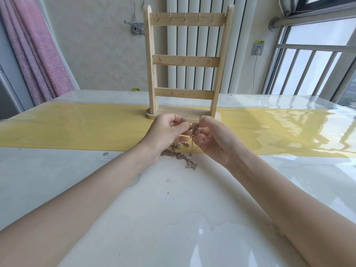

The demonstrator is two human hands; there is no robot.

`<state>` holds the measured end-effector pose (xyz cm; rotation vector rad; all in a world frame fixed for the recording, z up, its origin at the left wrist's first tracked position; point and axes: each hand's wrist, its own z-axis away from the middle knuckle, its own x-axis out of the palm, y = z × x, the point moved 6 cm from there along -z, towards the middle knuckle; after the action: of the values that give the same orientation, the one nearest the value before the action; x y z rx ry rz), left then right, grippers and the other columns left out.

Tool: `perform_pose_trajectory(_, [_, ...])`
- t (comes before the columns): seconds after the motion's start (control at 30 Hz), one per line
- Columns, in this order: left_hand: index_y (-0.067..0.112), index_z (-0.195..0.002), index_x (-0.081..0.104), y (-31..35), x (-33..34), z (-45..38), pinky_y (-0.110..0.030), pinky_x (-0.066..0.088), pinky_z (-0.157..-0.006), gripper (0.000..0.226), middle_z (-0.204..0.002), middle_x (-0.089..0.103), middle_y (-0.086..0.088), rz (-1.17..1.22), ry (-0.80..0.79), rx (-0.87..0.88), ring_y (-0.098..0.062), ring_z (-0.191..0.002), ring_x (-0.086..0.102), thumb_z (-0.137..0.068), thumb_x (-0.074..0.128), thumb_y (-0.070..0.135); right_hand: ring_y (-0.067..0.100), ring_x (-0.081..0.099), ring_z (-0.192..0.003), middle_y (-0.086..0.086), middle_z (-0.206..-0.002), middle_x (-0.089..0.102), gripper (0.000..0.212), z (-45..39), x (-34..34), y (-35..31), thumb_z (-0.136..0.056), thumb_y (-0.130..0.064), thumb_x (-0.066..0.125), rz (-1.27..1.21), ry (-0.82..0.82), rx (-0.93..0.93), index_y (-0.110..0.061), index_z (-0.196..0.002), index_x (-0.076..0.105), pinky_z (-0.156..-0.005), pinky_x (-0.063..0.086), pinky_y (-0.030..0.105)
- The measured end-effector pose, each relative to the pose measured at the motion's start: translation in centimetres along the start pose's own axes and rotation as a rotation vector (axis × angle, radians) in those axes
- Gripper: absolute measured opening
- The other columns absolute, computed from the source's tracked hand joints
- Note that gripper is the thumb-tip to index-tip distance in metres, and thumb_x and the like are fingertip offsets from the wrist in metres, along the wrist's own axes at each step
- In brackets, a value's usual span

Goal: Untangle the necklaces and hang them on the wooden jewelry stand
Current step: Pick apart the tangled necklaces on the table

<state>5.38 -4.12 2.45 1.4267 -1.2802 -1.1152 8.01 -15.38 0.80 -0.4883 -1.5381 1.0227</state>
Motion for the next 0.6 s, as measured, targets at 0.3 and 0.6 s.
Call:
perform_pose_trajectory(0.3, [0.018,-0.081,0.052,1.1,-0.3,0.2,-0.027,0.055,-0.063,0.024,-0.075,0.065,0.002,-0.245,-0.003,0.171,-0.017,-0.069,0.063,-0.079,0.073,0.005,0.010,0.052,-0.047,0.008,-0.070,0.048,0.025,0.3,0.1,0.1,-0.089,0.007,0.045,0.088,-0.041,0.032,-0.005,-0.071,0.056,-0.049,0.047,0.015])
perform_pose_trajectory(0.6, [0.018,-0.088,0.049,0.3,0.1,0.4,-0.017,0.049,-0.056,0.020,-0.078,0.061,0.002,0.140,-0.152,-0.040,-0.007,-0.067,0.059,-0.086,0.062,0.003,0.011,0.043,-0.052,0.006,-0.061,0.049,0.028,0.3,0.5,-0.5,-0.089,0.009,0.038,0.120,-0.106,0.076,-0.005,-0.070,0.053,-0.043,0.039,0.015])
